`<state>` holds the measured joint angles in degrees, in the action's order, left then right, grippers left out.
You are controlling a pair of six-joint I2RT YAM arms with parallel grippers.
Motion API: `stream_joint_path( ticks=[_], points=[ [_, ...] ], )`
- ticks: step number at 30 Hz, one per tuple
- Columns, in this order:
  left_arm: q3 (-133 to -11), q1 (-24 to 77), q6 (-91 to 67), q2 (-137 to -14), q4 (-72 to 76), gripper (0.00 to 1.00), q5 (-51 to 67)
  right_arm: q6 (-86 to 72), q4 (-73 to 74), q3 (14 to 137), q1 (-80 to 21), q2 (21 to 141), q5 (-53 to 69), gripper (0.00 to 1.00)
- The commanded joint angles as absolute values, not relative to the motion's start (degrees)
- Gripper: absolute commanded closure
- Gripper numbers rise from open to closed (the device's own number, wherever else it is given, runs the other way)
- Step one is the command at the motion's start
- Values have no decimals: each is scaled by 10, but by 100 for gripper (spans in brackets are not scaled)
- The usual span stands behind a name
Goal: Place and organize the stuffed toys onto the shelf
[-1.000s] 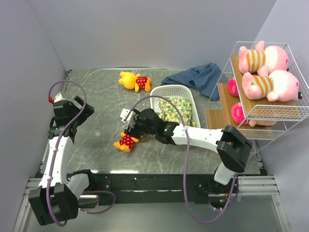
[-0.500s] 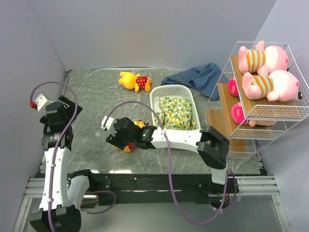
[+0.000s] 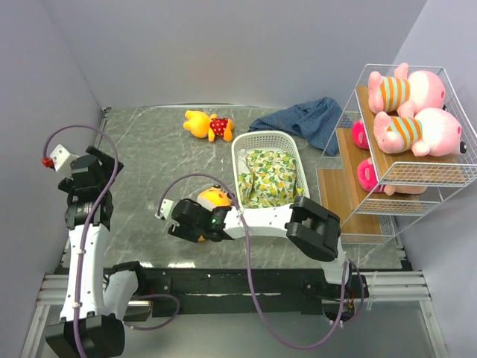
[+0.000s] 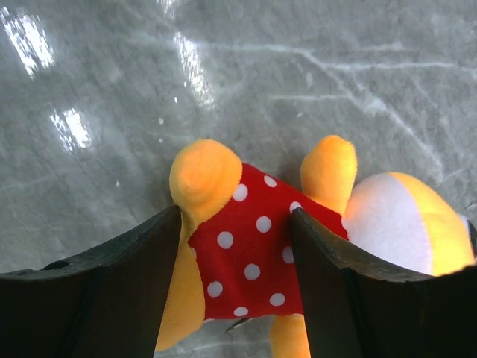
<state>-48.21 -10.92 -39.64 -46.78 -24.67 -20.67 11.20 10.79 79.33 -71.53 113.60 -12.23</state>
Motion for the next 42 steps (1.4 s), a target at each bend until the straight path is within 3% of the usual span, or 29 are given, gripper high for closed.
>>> stream_joint_path(
  ticks=[1, 10, 13, 14, 17, 20, 34, 42],
  points=[
    [-482, -110, -388, -485, -227, 4, -178, 123, 114, 767, -721, 1121, -138, 32],
    [-481, -110, -386, -500, -222, 4, -167, 116, 89, 736, -737, 1130, -191, 33],
    [-483, -110, -385, -509, -223, 4, -164, 118, 85, 735, -737, 1129, -195, 47],
    [-483, -111, -385, -513, -224, 4, -160, 120, 84, 735, -740, 1126, -195, 62],
    [-482, -110, -381, -517, -220, 3, -137, 127, 81, 730, -739, 1093, -165, 86],
    [-477, -109, -361, -510, -204, 4, -99, 117, 101, 742, -738, 1050, -135, 100],
    [-454, -109, -324, -483, -158, 3, 104, 95, 246, 837, -728, 908, -139, 100],
    [-415, -109, -314, -452, -145, 4, 159, 43, 375, 876, -722, 881, -146, 100]
  ],
)
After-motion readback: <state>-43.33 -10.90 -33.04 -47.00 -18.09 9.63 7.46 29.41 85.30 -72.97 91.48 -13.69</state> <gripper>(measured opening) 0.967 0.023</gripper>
